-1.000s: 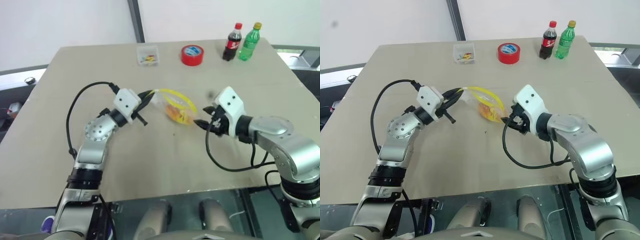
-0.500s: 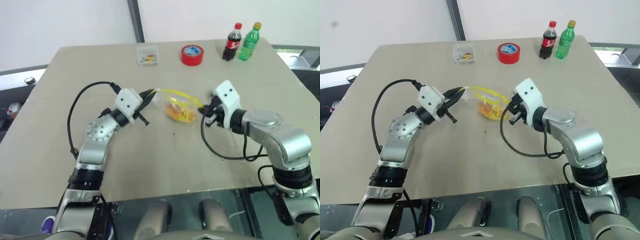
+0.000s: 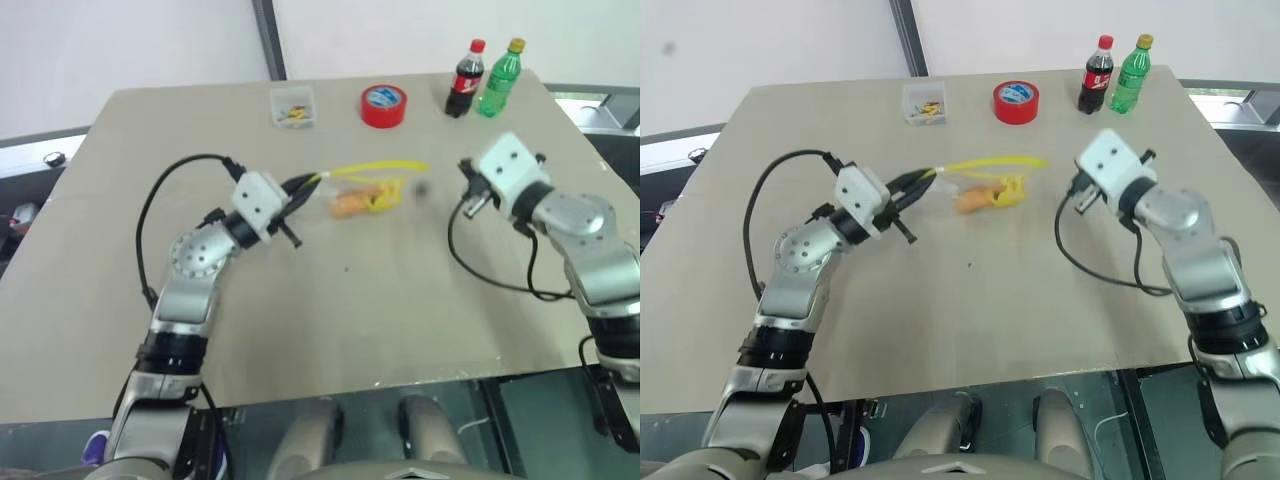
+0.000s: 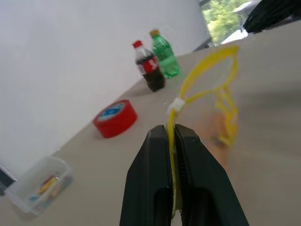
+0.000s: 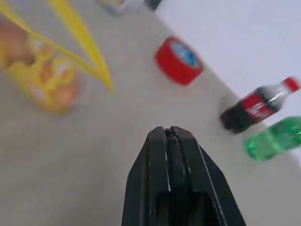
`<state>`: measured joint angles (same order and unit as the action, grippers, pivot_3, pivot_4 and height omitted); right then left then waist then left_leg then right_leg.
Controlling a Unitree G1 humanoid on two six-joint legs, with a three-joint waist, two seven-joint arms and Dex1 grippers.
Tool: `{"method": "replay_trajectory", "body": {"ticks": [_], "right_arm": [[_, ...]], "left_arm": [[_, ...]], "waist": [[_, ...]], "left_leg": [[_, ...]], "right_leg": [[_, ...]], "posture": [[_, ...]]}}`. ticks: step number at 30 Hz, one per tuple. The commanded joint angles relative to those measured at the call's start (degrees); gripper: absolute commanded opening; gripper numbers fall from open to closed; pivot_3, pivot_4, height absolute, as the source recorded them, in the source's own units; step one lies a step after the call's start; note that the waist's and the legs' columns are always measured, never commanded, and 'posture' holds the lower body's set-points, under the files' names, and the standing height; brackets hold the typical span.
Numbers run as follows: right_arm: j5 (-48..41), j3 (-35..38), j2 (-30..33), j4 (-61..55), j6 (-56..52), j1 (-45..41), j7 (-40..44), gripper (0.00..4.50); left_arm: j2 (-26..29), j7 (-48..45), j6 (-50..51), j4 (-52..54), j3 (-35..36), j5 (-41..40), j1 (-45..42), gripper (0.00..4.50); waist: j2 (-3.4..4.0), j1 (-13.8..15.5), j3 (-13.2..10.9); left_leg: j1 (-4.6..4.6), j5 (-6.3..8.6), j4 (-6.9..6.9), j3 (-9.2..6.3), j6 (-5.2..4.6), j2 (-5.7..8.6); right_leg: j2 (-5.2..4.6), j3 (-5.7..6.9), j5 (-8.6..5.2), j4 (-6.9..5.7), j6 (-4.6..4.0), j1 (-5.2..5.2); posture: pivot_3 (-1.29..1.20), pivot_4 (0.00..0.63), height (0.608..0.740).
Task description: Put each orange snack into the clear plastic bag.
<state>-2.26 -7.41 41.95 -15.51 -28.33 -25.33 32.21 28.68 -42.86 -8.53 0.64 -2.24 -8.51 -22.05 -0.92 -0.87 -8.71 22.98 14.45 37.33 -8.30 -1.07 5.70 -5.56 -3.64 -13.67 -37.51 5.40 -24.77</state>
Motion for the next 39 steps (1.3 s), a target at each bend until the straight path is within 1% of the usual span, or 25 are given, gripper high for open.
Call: {"method": "replay_trajectory", "body": {"ticks": [1,4,5,8,10,14,17,21,29,30,31,33,39], "right_arm": [[-0.18,0.56,2.98,-6.16,0.46,4.33,3.98,0.27],[-1.24,1.82,3.48,-10.03,0.44,7.1,5.4,1.02],[-2.05,2.22,3.36,-12.12,0.34,7.3,6.06,1.53],[-2.35,1.03,3.45,-15.74,1.71,4.85,8.25,1.53],[-0.15,-2.03,3.07,-16.29,3.37,1.33,9.26,1.53],[6.04,-12.69,-2.23,-14.31,6.48,-7.27,10.4,1.53],[10.65,-17.03,-4.34,-11.27,9.81,-9.99,10.93,1.53],[13.96,-19.4,-6.86,-7.79,12.08,-12.51,10.94,1.53],[16.94,-19.11,-9.56,-3.97,14.61,-14.42,12.19,1.53],[17.11,-19.08,-9.84,-3.99,14.71,-14.41,12.41,1.02],[17.26,-19.02,-10.04,-4.05,14.84,-14.34,12.66,1.0],[17.66,-19.07,-10.33,-4.12,15.15,-14.2,13.25,0.3],[18.96,-19.02,-10.94,-4.23,15.78,-13.67,13.98,0.3]], "left_arm": [[0.58,-2.07,0.18,4.28,-2.69,0.6,2.57,0.0],[-0.03,-1.37,0.78,5.05,-3.35,1.13,3.03,0.0],[-0.15,-1.14,0.36,5.0,-3.71,1.69,2.87,0.0],[-0.33,-0.97,-0.1,4.78,-4.13,2.43,2.45,0.0],[-0.15,-0.92,-0.56,4.41,-4.32,3.16,2.13,0.0],[-0.09,-1.42,-1.84,3.26,-5.15,3.91,1.3,0.0],[-0.15,-1.49,-2.19,2.84,-5.16,4.08,1.1,0.0],[-0.12,-1.34,-2.63,2.72,-5.02,4.34,1.26,0.0],[-0.03,-0.91,-3.6,2.61,-4.64,4.83,1.95,0.0],[-0.01,-0.89,-3.72,2.54,-4.58,4.84,2.03,0.0],[-0.01,-0.86,-3.8,2.46,-4.52,4.83,2.07,0.0],[-0.01,-0.8,-3.95,2.24,-4.47,4.81,2.07,0.0],[-0.1,-0.62,-4.05,2.43,-4.41,4.61,2.35,0.0]], "waist": [[0.0,0.11,0.0],[0.0,0.03,-0.01],[0.01,0.0,0.0],[0.02,-0.04,0.0],[0.02,-0.17,0.0],[0.01,-0.17,0.0],[-0.01,0.28,0.0],[-0.02,0.23,-0.01],[-0.02,-0.03,-0.01],[-0.02,-0.03,-0.01],[-0.02,-0.01,-0.01],[-0.01,0.02,-0.01],[-0.01,-0.02,-0.01]], "left_leg": [[-0.01,0.0,0.0,0.01,0.0,0.01],[-0.11,0.01,0.07,0.04,-0.02,0.02],[-0.16,0.03,0.07,0.05,-0.06,0.01],[-0.27,0.06,0.07,0.04,-0.11,-0.04],[-0.26,0.02,0.08,0.06,-0.03,-0.04],[-0.27,0.0,0.11,0.07,0.01,-0.04],[-0.2,-0.01,0.1,0.02,0.02,-0.06],[-0.1,0.0,0.15,-0.01,0.0,0.08],[-0.12,-0.01,0.11,-0.01,0.01,0.0],[-0.12,-0.01,0.1,-0.01,0.01,0.0],[-0.13,-0.01,0.1,-0.01,0.01,-0.01],[-0.12,-0.01,0.1,-0.02,0.01,-0.01],[-0.13,-0.01,0.11,-0.02,0.01,0.0]], "right_leg": [[-0.01,-0.01,0.0,-0.01,0.0,0.02],[-0.01,-0.03,0.01,-0.15,0.01,0.08],[0.01,-0.04,0.01,-0.22,0.01,0.09],[0.08,-0.04,0.01,-0.31,0.0,0.13],[0.07,-0.05,0.01,-0.3,0.01,0.13],[0.08,-0.05,0.01,-0.25,0.01,0.16],[0.08,0.02,0.01,-0.18,0.0,0.14],[-0.04,0.04,0.01,-0.08,0.01,0.15],[0.05,0.03,0.01,-0.13,-0.01,0.09],[0.05,0.03,0.01,-0.13,-0.01,0.09],[0.05,0.03,0.01,-0.14,-0.01,0.09],[0.06,0.04,0.01,-0.14,-0.01,0.09],[0.06,0.03,0.01,-0.15,0.0,0.09]], "posture": [[0.0,0.15,0.74],[0.0,0.15,0.74],[0.0,0.15,0.74],[0.0,0.15,0.74],[0.0,0.15,0.74],[0.0,0.15,0.74],[0.0,0.15,0.74],[0.0,0.15,0.74],[0.0,0.15,0.74],[0.0,0.15,0.74],[0.0,0.15,0.74],[0.0,0.15,0.74],[0.0,0.15,0.74]]}}
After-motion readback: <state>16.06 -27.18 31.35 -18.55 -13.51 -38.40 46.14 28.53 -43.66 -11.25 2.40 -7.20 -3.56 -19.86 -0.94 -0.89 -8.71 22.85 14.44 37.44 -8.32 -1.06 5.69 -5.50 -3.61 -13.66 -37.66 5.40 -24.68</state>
